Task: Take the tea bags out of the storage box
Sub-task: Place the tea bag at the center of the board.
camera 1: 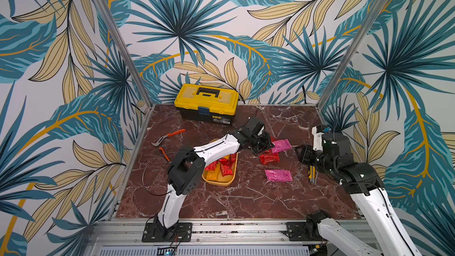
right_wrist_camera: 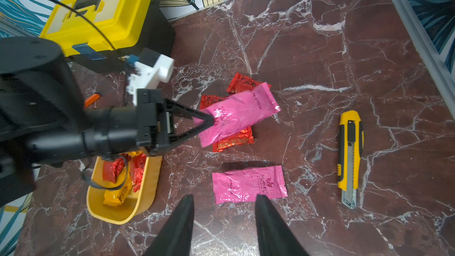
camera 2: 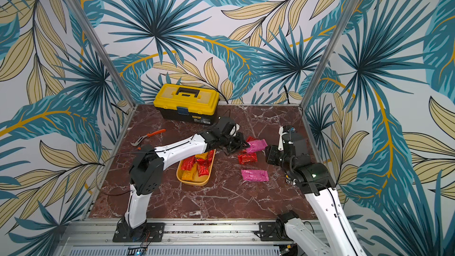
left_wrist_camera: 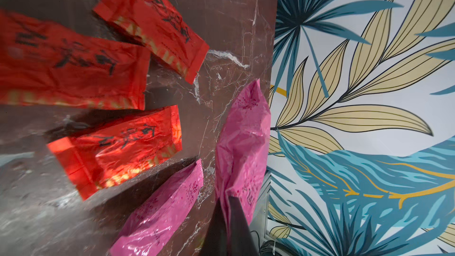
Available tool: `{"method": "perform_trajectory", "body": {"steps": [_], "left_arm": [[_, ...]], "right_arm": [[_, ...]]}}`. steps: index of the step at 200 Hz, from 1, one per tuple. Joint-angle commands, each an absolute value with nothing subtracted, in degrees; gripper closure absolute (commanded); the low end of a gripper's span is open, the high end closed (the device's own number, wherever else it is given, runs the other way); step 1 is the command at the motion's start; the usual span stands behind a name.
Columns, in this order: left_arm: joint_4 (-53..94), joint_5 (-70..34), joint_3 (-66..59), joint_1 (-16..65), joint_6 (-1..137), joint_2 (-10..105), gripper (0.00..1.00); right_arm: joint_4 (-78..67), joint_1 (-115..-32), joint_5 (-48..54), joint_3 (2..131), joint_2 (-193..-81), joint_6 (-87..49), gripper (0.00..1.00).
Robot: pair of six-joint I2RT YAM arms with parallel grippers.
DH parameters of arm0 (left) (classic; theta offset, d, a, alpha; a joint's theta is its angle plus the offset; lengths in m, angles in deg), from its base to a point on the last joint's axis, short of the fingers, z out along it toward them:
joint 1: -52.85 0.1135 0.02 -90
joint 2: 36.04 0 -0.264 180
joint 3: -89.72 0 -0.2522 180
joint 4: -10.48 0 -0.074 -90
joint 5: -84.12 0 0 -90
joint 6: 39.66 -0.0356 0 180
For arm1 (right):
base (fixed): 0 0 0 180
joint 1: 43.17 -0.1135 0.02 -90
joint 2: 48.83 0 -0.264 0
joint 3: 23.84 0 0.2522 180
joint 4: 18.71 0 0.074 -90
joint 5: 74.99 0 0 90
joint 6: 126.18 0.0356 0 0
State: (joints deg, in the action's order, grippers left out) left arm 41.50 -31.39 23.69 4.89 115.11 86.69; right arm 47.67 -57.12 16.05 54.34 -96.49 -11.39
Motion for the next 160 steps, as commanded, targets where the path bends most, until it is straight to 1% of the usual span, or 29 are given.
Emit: {"method": "perform_trajectory", "body": {"steps": [1, 37, 89, 98, 145, 160], "left_arm": [[43.85, -32.51, 29.49, 3.35, 113.92, 90.62, 1.00], [41.59, -32.15, 31.77, 1.66, 115.58, 95.11, 1.00], [40.41, -31.69, 31.74, 0.33, 116.77, 96.85, 1.00], [40.38, -31.72, 31.68, 0.16, 116.83, 97.02, 0.97], [40.41, -30.57, 31.06, 0.01, 116.74, 96.16, 0.68], [40.41, -30.48, 31.03, -0.04, 116.61, 95.91, 0.62]], "right_arm": [[49.93, -56.61, 12.24, 55.20, -94.95, -9.22, 0.54], [51.08, -56.61, 11.17, 56.23, -94.01, -8.80, 0.53], [51.10, -56.61, 10.88, 54.63, -94.30, -8.85, 0.53], [51.04, -56.61, 10.93, 54.22, -94.42, -8.85, 0.53], [50.89, -56.61, 10.66, 53.07, -94.50, -9.24, 0.53], [50.86, -56.61, 10.45, 53.06, -94.55, -9.38, 0.53]]}}
